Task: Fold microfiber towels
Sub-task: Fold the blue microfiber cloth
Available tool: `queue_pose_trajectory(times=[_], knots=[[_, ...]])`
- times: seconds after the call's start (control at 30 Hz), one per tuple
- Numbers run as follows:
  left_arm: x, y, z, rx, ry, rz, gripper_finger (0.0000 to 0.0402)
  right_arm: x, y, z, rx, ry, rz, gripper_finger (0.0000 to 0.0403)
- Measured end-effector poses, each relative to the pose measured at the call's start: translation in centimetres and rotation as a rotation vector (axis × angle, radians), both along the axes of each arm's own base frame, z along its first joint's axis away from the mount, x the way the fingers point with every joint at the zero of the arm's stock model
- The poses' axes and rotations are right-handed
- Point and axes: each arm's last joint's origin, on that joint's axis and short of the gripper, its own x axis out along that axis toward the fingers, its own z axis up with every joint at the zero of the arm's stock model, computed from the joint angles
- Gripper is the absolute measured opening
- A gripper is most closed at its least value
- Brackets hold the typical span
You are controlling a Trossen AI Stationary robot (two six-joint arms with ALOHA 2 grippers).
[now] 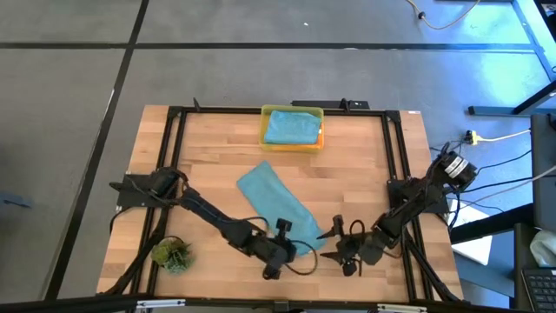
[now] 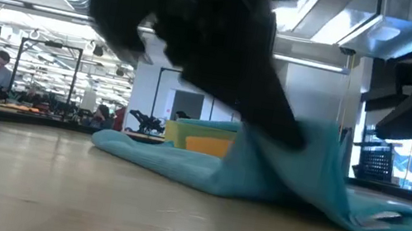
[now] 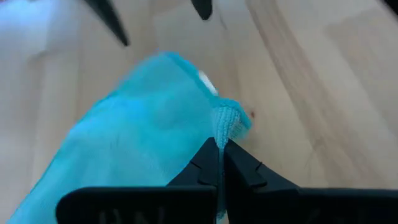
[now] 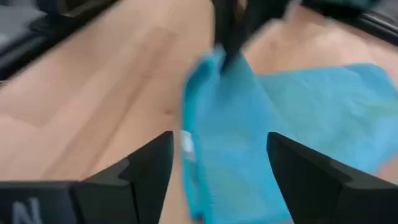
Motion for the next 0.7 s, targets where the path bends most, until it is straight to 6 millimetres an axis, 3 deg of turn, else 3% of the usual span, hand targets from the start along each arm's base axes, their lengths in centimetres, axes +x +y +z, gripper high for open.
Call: queue_pose_trajectory(times=[0.17,0.3,0.47,0.7], knots=[[-3.3,0.7,1.4,-0.107,-0.221,0.028,0.0,-0.2,0.1,-0.1,0.006,-0.01,-0.11,0.0255],[-4.9,1.3,2.2,-0.104,-0.262,0.068,0.0,0.0,0.3,-0.4,0.03,-0.001,-0.094,0.0249],[-4.9,1.6,2.5,-0.076,-0.302,0.125,0.0,1.6,1.9,-0.5,-0.005,-0.031,-0.059,0.0248],[-4.2,3.0,2.6,-0.091,-0.333,0.235,0.0,3.7,3.2,-0.9,0.021,-0.096,-0.259,0.0248]])
